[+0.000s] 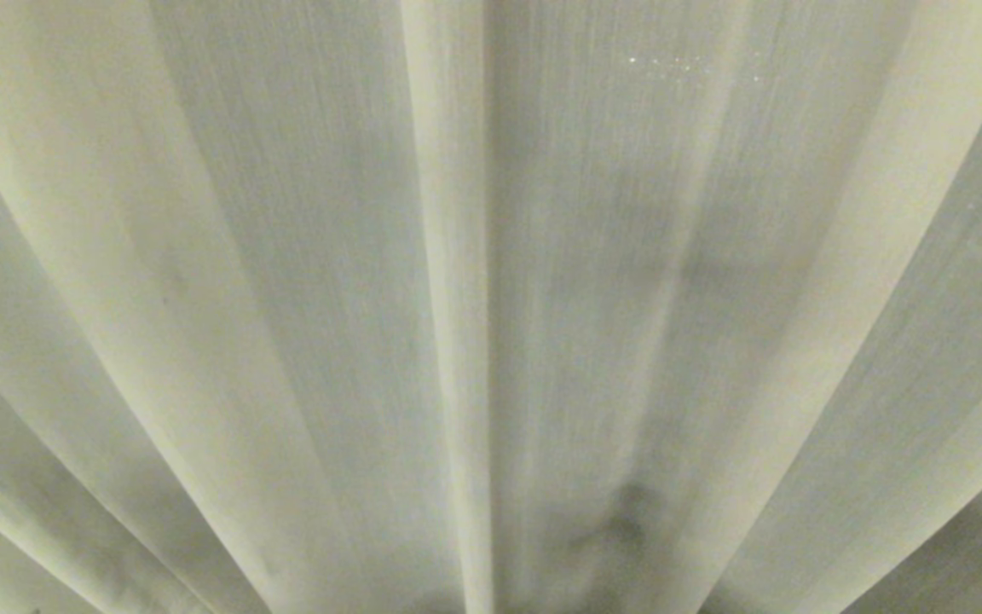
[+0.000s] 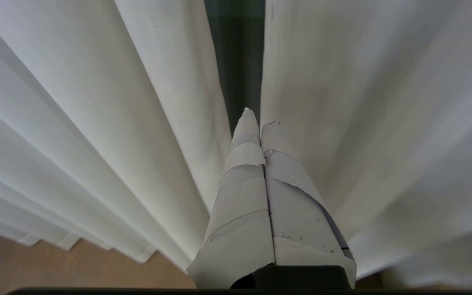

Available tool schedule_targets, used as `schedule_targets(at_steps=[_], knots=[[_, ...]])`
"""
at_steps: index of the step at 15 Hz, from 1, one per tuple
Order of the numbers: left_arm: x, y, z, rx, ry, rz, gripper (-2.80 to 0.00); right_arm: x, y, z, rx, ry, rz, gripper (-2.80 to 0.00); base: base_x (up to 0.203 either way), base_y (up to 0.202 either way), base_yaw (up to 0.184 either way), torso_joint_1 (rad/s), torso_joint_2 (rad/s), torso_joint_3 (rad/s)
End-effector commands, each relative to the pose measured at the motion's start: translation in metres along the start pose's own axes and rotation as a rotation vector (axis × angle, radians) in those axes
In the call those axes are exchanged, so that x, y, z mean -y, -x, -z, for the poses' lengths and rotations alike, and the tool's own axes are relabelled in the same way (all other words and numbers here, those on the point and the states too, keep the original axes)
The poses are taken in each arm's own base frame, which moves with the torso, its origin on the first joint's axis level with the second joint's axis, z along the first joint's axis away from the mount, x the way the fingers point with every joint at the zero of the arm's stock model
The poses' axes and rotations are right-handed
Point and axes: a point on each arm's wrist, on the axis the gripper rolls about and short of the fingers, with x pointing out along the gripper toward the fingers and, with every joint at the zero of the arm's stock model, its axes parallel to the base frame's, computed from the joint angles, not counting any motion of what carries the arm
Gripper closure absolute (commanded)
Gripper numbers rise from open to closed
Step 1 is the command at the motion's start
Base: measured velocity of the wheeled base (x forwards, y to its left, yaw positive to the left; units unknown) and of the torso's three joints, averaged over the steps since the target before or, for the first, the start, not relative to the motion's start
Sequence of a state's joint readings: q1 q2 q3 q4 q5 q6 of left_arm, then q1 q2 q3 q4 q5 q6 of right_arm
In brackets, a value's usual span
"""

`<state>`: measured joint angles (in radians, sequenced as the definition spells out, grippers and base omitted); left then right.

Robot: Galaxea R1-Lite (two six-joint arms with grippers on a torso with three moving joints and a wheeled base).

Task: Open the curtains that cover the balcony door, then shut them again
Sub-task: Close the outer curtains on both sides

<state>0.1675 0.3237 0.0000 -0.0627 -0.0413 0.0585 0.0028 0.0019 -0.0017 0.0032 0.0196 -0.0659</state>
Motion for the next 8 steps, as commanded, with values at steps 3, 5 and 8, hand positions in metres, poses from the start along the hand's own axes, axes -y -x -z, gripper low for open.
schedule_targets(at_steps=[3,5,8], knots=[[0.0001,0.0039,0.0058,0.002,-0.013,0.011,0.0,0.0,0.0,0.0,0.0,0.0,0.001,0.0,0.0,0.0,0.0,0.0,0.0,0.0],[0.0001,0.004,0.006,0.004,-0.028,0.069,0.0,0.0,0.0,0.0,0.0,0.0,-0.001,0.0,0.0,0.0,0.0,0.0,0.0,0.0],[-0.0006,0.0064,0.0075,0.03,-0.034,0.137,0.0,0.0,0.0,0.0,0.0,0.0,-0.001,0.0,0.0,0.0,0.0,0.0,0.0,0.0]])
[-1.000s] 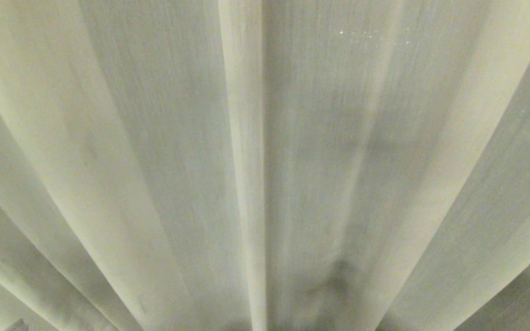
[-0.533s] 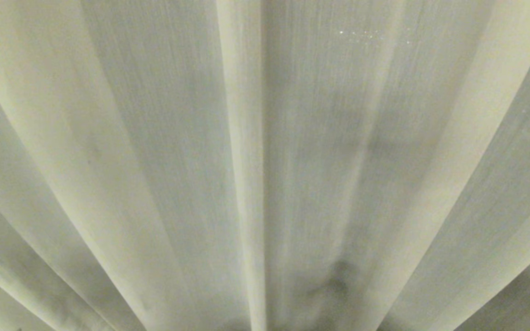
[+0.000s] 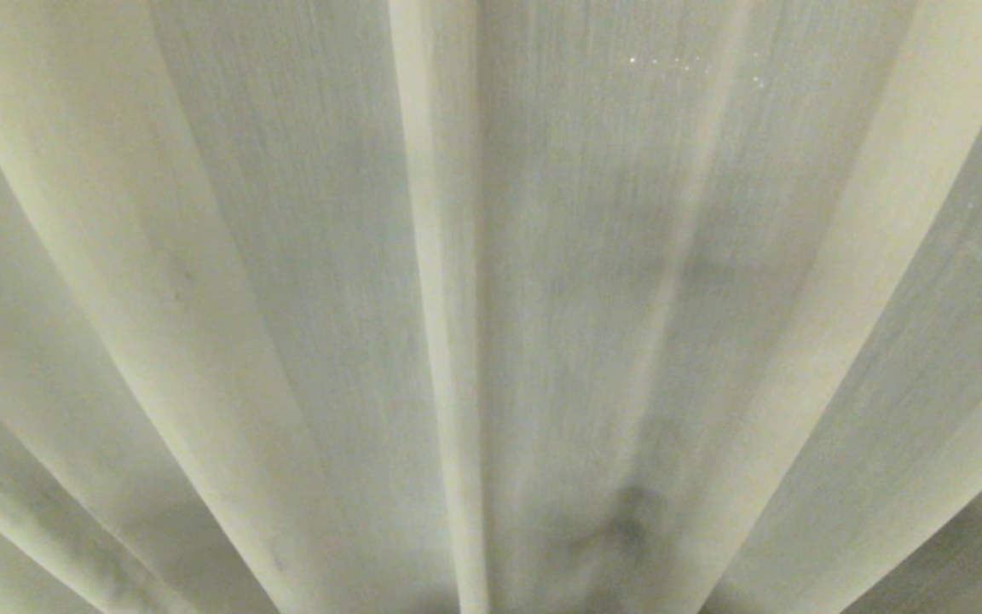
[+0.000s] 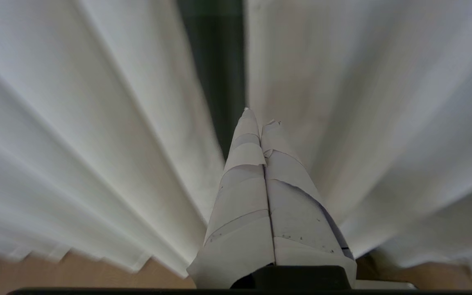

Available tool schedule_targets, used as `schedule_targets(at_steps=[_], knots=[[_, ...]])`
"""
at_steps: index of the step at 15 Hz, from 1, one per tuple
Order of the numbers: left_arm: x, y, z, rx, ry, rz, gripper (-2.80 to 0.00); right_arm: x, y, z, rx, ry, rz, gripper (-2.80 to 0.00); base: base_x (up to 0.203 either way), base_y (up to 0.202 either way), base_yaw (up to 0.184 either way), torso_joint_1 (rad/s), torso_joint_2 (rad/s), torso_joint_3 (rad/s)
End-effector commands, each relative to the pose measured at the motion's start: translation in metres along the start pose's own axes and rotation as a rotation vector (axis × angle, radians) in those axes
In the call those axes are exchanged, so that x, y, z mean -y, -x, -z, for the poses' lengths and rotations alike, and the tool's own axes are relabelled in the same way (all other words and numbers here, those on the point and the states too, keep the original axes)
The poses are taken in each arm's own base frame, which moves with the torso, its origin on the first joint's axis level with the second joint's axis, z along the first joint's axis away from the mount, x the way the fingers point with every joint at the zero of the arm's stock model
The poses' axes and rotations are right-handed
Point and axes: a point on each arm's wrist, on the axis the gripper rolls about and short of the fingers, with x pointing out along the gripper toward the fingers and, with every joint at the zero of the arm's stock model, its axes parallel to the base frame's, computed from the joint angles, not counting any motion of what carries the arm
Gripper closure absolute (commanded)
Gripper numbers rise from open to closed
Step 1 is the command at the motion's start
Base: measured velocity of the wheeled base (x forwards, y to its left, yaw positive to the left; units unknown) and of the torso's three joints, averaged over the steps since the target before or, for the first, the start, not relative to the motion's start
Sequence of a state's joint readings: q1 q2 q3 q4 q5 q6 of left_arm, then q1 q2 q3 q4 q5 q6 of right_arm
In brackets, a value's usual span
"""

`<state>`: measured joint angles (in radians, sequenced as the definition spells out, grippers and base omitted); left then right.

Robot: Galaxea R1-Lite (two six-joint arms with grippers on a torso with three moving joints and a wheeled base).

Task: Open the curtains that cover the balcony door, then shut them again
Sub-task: Close the outer curtains on both sides

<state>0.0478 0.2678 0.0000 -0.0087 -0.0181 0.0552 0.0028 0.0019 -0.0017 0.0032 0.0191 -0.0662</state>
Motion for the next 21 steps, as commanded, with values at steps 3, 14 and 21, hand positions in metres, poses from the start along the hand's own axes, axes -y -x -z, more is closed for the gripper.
schedule_targets(at_steps=[3,14,21], knots=[[-0.001,0.005,0.002,0.058,0.011,0.05,0.0,0.0,0.0,0.0,0.0,0.001,-0.001,0.0,0.0,0.0,0.0,0.0,0.0,0.0],[-0.001,0.019,0.009,0.26,0.035,0.023,0.0,0.0,0.0,0.0,0.0,0.001,-0.001,0.0,0.0,0.0,0.0,0.0,0.0,0.0],[-0.001,0.019,0.009,0.26,0.035,0.023,0.0,0.0,0.0,0.0,0.0,0.0,-0.001,0.0,0.0,0.0,0.0,0.0,0.0,0.0]])
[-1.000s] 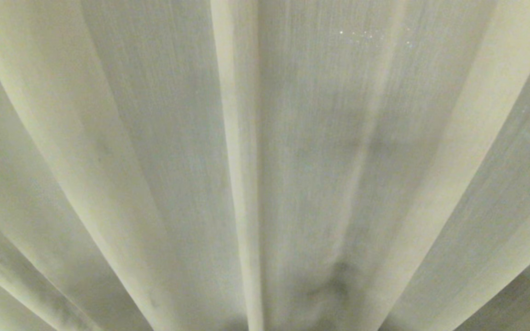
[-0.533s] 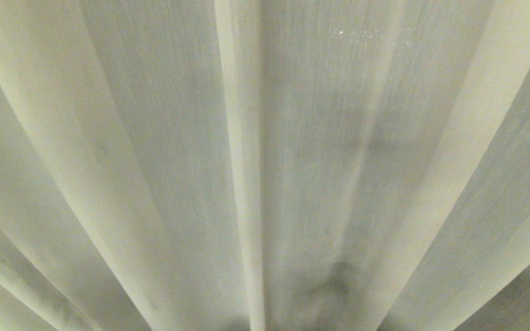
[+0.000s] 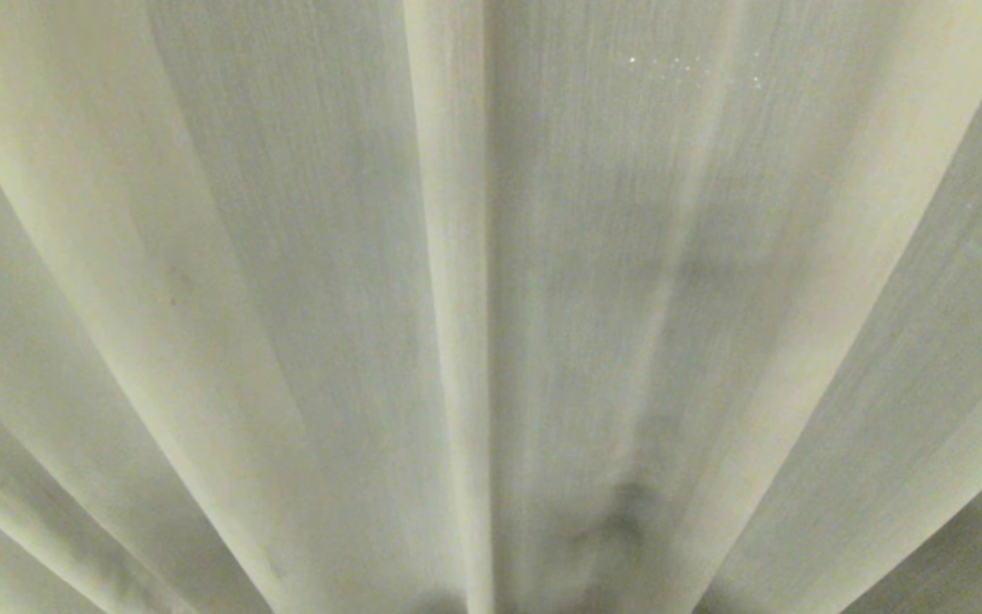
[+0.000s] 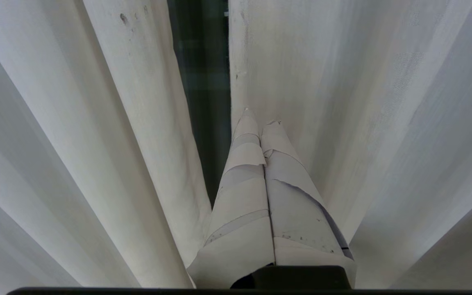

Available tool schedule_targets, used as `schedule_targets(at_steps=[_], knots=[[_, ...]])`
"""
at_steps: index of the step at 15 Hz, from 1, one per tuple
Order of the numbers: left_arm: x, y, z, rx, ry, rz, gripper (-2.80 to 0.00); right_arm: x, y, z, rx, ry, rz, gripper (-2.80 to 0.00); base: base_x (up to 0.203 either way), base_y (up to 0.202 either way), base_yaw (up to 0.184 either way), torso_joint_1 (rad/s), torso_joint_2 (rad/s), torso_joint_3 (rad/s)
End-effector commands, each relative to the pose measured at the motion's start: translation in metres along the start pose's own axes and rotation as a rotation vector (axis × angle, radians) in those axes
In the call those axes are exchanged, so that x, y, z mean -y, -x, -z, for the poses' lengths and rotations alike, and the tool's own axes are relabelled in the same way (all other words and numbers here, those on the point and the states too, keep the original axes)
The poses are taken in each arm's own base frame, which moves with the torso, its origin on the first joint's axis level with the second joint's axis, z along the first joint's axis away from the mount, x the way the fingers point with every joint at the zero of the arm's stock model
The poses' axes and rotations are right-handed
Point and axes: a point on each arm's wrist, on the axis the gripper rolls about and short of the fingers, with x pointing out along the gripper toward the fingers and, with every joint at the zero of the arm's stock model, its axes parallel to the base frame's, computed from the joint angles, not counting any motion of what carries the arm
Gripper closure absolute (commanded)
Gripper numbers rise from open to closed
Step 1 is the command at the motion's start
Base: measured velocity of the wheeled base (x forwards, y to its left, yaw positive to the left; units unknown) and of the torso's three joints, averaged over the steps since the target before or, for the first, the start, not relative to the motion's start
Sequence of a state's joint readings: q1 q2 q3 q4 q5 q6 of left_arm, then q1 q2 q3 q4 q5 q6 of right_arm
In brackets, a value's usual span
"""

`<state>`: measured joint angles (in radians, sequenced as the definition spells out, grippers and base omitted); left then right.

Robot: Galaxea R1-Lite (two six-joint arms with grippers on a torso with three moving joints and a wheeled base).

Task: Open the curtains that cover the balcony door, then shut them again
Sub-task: Close the outer curtains on both sides

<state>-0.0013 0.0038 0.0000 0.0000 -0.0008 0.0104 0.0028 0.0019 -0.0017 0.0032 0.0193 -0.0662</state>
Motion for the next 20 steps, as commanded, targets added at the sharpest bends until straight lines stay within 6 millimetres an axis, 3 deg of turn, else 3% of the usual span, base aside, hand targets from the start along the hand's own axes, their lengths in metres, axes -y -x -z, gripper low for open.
schedule_targets(at_steps=[1,15,20], knots=[[0.0,0.0,0.0,0.004,0.0,0.0,0.0,0.0,0.0,0.0,0.0,0.001,-0.001,0.0,0.0,0.0,0.0,0.0,0.0,0.0],[0.0,0.0,-0.001,0.012,0.005,0.002,0.0,0.0,0.0,0.0,0.0,0.001,-0.001,0.0,0.0,0.0,0.0,0.0,0.0,0.0],[0.001,0.008,-0.026,0.116,0.002,0.059,0.0,0.0,0.0,0.0,0.0,0.0,-0.001,0.0,0.0,0.0,0.0,0.0,0.0,0.0]])
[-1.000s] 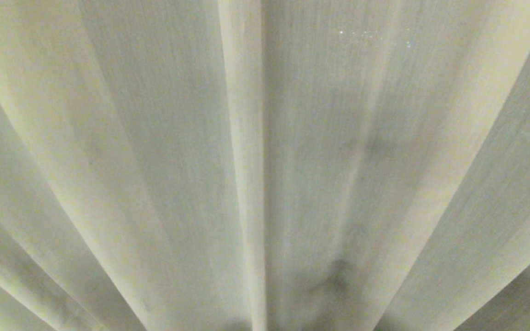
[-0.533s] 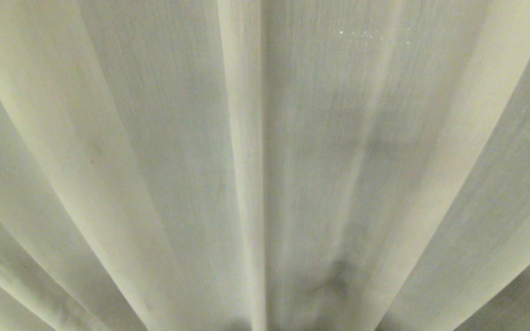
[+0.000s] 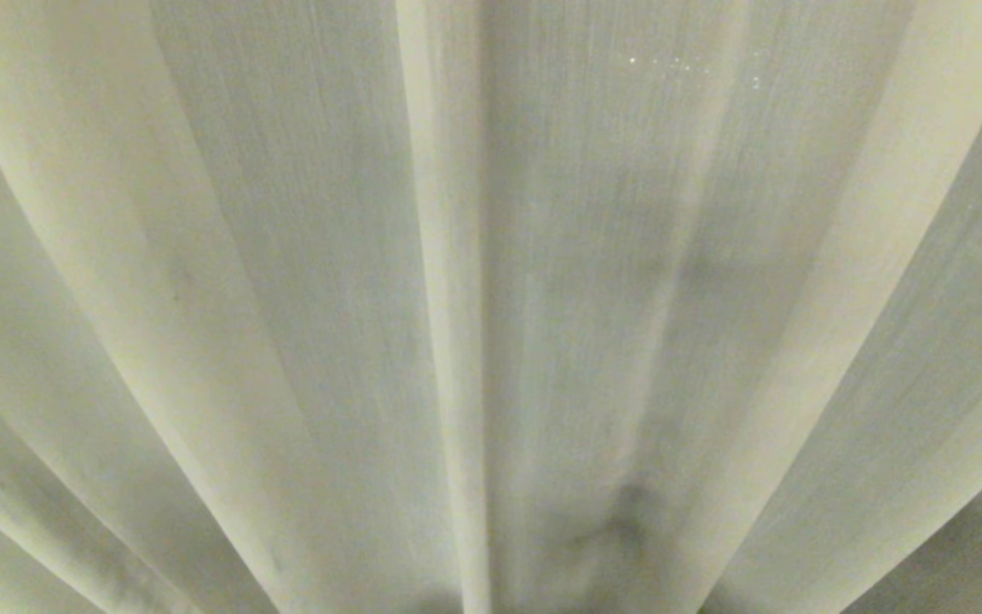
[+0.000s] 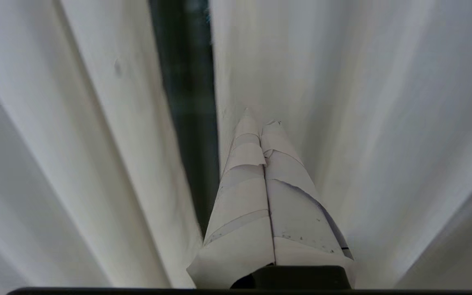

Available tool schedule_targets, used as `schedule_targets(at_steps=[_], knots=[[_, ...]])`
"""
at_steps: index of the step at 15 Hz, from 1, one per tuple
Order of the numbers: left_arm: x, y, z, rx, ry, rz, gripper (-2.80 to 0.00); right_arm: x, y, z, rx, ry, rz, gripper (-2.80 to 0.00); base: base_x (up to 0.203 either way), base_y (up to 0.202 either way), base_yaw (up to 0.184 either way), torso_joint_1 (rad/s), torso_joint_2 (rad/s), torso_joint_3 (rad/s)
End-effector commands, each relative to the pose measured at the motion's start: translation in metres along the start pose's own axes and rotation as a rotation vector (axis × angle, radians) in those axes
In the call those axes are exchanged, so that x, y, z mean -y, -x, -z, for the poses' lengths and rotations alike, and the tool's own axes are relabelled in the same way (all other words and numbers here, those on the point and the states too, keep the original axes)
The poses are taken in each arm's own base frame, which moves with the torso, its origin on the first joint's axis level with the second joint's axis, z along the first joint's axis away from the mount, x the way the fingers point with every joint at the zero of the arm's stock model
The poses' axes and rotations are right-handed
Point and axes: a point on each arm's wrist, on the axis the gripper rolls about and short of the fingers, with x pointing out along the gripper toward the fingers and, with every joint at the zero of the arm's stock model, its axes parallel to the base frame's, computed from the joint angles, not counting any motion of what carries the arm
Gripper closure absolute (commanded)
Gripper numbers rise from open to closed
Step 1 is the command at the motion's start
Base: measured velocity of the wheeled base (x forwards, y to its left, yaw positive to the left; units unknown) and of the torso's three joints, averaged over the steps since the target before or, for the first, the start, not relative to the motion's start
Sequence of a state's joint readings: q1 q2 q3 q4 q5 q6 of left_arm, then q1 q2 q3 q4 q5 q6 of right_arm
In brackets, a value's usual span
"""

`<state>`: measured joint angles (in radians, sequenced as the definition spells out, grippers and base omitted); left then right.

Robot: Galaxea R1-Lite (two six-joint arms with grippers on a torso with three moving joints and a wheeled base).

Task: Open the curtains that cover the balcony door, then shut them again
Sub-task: Close the outer curtains on both sides

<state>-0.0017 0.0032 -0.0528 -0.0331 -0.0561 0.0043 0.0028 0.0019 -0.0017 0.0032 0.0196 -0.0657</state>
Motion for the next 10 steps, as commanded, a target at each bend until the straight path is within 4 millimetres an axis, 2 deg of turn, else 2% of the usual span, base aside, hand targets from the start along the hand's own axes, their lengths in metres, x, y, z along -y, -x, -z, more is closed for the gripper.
schedule_targets(at_steps=[1,5,10], knots=[[0.0,0.005,-0.014,0.038,-0.004,0.006,0.0,0.0,0.0,0.0,0.0,0.002,-0.001,0.0,0.0,0.0,0.0,0.0,0.0,0.0],[0.0,0.015,-0.044,0.054,-0.033,-0.026,0.0,0.0,0.0,0.0,0.0,0.0,-0.001,0.0,0.0,0.0,0.0,0.0,0.0,0.0],[-0.002,0.006,-0.075,0.031,-0.067,-0.074,0.0,0.0,0.0,0.0,0.0,0.002,-0.001,0.0,0.0,0.0,0.0,0.0,0.0,0.0]])
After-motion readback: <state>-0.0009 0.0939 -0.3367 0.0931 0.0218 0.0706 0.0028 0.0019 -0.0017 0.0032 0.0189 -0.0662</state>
